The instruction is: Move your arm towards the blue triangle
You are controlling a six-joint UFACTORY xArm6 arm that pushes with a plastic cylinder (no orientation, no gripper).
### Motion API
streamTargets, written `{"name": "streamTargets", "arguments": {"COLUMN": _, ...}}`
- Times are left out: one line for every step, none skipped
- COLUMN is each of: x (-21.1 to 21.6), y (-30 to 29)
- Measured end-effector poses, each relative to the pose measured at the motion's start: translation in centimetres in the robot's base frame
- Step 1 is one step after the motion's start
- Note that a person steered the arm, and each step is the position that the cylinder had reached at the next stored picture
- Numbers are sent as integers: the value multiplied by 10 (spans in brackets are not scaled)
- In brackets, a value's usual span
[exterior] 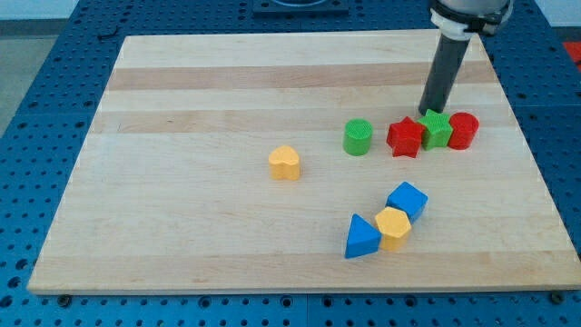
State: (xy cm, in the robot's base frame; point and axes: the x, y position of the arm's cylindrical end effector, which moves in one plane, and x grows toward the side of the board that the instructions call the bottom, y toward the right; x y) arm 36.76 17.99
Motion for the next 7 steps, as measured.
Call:
{"name": "streamTargets", "arguments": {"x": -40, "y": 20}}
{"name": "streamTargets", "arguments": {"x": -43, "y": 90}}
{"name": "streamTargets", "arguments": {"x": -30, "y": 166}}
{"name": "streamTargets", "arguments": {"x": -24, "y": 166}}
{"name": "streamTargets", "arguments": {"x": 6, "y": 165}}
{"name": "streamTargets", "arguments": {"x": 61, "y": 166}}
{"name": "streamTargets", "arguments": {"x": 89, "y": 165}}
